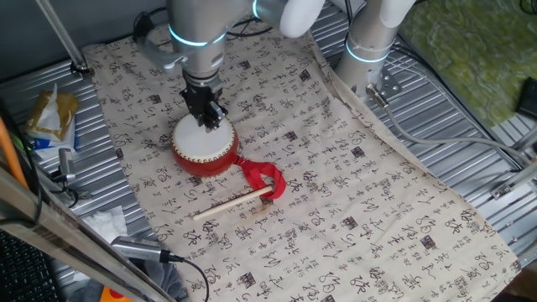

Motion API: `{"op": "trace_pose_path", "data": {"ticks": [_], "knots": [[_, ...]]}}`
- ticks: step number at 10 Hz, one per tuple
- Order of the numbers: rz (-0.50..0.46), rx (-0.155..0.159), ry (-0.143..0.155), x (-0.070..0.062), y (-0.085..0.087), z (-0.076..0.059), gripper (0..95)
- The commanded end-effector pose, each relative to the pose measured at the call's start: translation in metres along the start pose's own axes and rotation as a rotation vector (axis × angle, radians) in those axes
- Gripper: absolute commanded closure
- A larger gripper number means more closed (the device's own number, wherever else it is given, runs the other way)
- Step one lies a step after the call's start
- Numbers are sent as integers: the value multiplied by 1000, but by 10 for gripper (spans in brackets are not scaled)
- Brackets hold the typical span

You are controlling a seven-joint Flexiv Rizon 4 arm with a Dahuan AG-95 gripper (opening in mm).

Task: Play the drum

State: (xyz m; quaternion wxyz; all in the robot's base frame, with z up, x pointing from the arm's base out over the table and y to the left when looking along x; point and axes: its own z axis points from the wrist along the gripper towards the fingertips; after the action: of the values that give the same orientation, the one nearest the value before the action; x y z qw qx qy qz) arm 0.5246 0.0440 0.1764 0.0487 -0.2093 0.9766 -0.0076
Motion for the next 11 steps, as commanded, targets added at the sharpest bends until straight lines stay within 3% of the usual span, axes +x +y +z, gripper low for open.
{"op": "trace_pose_path", "data": {"ticks": [1,3,5,7,9,10,11], "knots": [[-56,0,1,2,0,-1,760],[-65,14,7,2,0,-1,760],[-69,9,10,2,0,-1,760],[-39,-6,13,2,0,-1,760],[8,-40,13,0,2,-1,760],[28,-48,16,-5,7,2,570],[46,-52,15,-10,17,3,570]]}}
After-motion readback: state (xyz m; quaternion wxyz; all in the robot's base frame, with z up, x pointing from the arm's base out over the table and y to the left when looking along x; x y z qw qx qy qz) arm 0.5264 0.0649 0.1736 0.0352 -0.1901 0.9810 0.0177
